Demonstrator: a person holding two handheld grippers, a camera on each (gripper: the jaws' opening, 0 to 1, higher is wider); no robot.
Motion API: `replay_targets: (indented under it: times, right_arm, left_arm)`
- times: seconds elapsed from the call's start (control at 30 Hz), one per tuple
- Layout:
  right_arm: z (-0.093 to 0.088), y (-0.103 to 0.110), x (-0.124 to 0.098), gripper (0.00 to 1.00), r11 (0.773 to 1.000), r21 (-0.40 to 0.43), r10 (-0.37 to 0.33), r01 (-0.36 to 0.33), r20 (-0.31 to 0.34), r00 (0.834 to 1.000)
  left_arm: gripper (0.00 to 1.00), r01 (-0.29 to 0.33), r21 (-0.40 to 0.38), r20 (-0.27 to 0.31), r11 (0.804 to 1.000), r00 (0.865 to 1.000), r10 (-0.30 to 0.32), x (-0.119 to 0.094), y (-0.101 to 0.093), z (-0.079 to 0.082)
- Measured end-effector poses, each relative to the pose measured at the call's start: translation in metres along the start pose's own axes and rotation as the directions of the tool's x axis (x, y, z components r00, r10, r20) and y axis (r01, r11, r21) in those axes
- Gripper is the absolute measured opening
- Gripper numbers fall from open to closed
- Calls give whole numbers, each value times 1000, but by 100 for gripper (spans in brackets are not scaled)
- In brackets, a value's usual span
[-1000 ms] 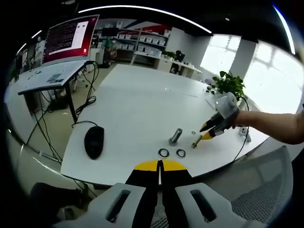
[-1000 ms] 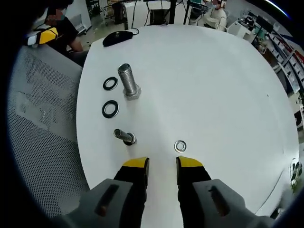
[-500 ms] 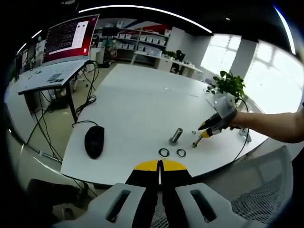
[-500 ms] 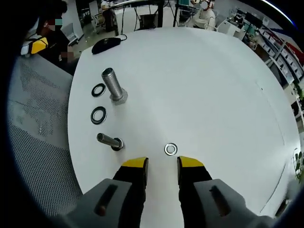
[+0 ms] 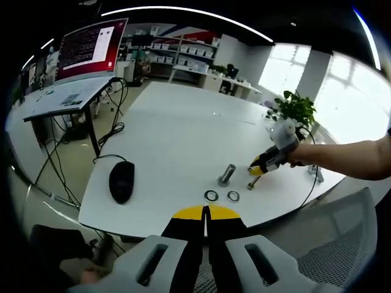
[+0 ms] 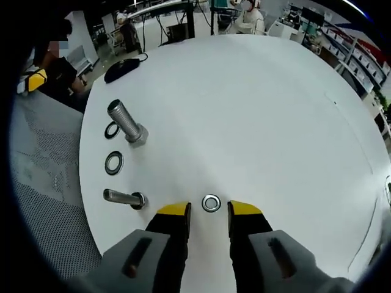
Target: Place the washer onto the threaded stud by aligning its center hole with the stud, sliding it down to the base, and recovering from edge contact or off-axis alignment until the washer reaches the visible bottom stop.
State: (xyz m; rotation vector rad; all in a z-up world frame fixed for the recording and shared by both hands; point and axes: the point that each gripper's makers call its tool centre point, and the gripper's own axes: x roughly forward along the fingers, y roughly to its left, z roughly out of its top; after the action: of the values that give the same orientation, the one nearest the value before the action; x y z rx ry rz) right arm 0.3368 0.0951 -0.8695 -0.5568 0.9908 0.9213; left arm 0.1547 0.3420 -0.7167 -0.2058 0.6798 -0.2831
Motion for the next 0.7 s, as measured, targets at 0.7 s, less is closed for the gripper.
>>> replay_targets:
  times: [0.7]
  right_arm:
    - [0,1,0,19,996,-92,9,-17,-86,996]
  left_arm:
    - [0,-1,2,-5,1000,1000,1,0,0,-1]
